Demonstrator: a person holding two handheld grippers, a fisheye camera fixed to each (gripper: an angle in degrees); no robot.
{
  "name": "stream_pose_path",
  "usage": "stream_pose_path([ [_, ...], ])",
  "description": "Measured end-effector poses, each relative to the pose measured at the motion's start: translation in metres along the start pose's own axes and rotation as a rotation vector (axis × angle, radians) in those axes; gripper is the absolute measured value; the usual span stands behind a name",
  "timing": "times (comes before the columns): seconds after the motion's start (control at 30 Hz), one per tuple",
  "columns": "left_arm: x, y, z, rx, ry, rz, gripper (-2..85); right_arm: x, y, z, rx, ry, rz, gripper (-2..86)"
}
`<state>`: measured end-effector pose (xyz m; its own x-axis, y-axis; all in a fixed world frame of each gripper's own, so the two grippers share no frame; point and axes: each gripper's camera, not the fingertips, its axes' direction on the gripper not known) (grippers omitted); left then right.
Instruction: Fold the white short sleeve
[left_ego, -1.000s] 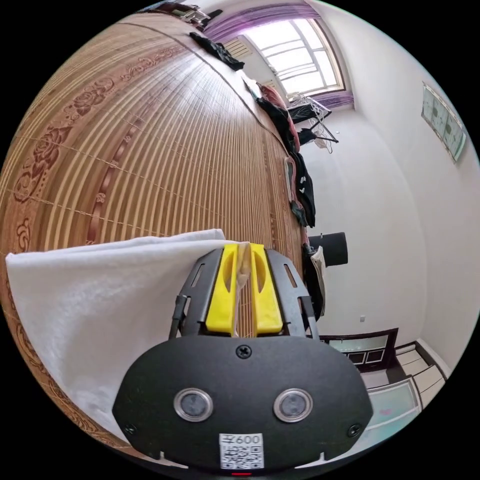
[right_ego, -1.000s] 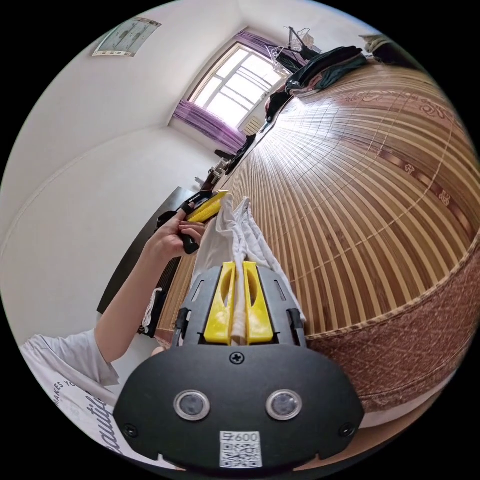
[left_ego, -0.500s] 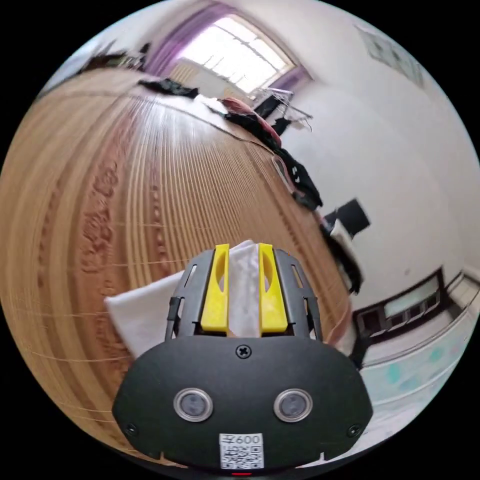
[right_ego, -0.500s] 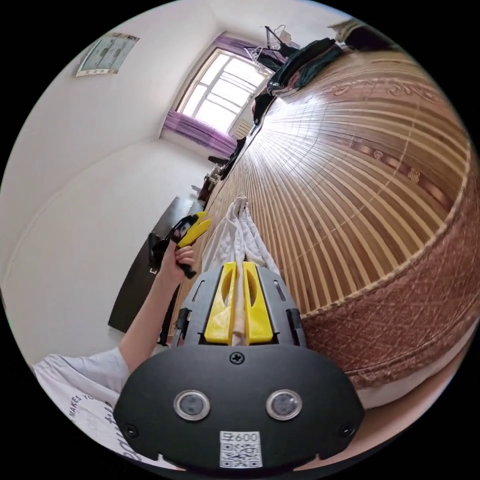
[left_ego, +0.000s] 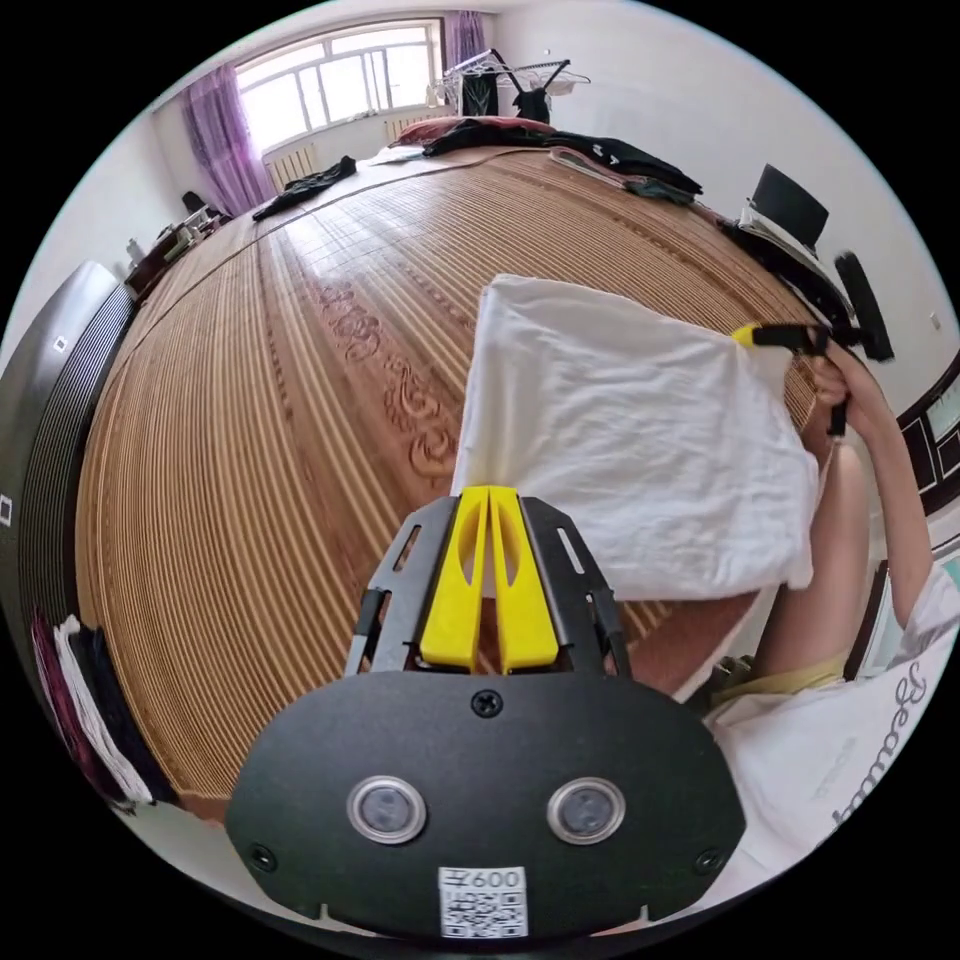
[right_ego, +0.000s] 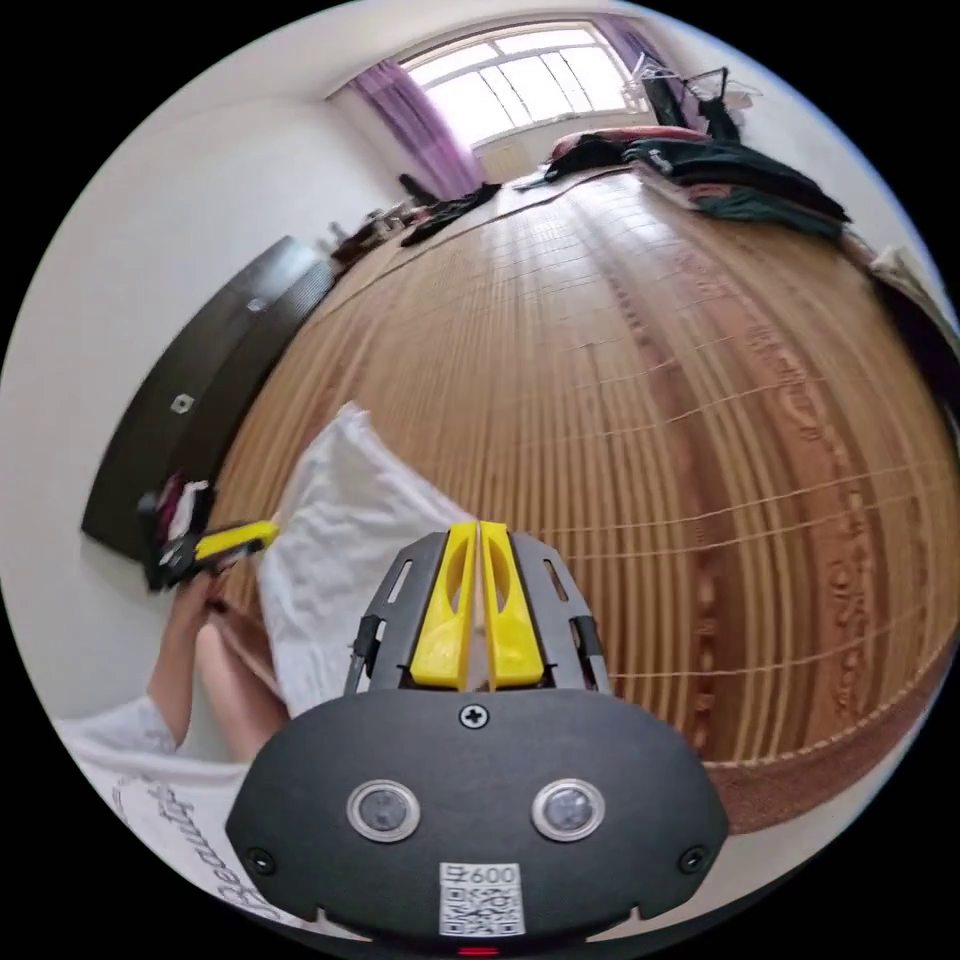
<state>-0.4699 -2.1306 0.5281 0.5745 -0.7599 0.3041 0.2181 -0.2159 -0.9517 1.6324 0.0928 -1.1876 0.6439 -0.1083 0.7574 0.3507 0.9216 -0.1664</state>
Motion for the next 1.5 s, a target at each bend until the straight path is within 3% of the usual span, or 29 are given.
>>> stream_pose_path([
  [0.03,0.002,0.031,-0.012,0.028,-0.004,-0.020,0.6,0.004,-0.001,-0.009,0.066,0.097,0.036,-0.8],
  [0.1,-0.001,0.071,-0.031,0.076,0.032,-0.063,0.7,-0.007,0.003,-0.023,0.164,0.046,0.005,-0.7],
  [0.17,-0.010,0.113,-0.061,0.193,0.068,-0.126,1.3,-0.052,0.004,-0.013,0.180,-0.203,-0.148,-0.4],
  [0.27,-0.021,0.147,-0.095,0.346,0.086,-0.154,3.5,-0.134,0.001,0.043,0.049,-0.448,-0.384,1.7],
  [0.37,-0.040,0.150,-0.088,0.252,0.124,-0.166,5.0,-0.193,-0.015,0.108,-0.009,-0.376,-0.459,9.9],
  [0.47,-0.051,0.158,-0.080,0.212,0.240,-0.143,3.0,-0.226,-0.039,0.172,-0.102,-0.296,-0.536,9.5],
  [0.53,-0.050,0.169,-0.087,0.253,0.216,-0.133,2.2,-0.236,-0.049,0.205,-0.163,-0.213,-0.580,7.1],
  [0.67,-0.050,0.191,-0.106,0.338,0.180,-0.107,1.0,-0.232,-0.045,0.264,-0.293,-0.126,-0.666,0.6],
  [1.0,-0.104,0.227,-0.151,0.508,0.406,-0.104,0.7,-0.176,-0.010,0.251,-0.122,-0.267,-0.814,-0.9],
  [1.3,-0.133,0.221,-0.181,0.333,0.388,-0.141,0.9,-0.152,0.000,0.330,-0.209,-0.258,-0.877,-0.9],
  [1.37,-0.147,0.224,-0.182,0.261,0.370,-0.183,1.1,-0.135,-0.004,0.334,-0.035,-0.001,-0.729,-0.9],
  [1.4,-0.151,0.225,-0.182,0.257,0.386,-0.196,1.2,-0.129,-0.004,0.329,0.022,0.034,-0.693,-0.8],
  [1.5,-0.177,0.243,-0.191,0.262,0.445,-0.331,1.5,-0.116,0.014,0.305,0.063,-0.100,-0.761,-0.8],
])
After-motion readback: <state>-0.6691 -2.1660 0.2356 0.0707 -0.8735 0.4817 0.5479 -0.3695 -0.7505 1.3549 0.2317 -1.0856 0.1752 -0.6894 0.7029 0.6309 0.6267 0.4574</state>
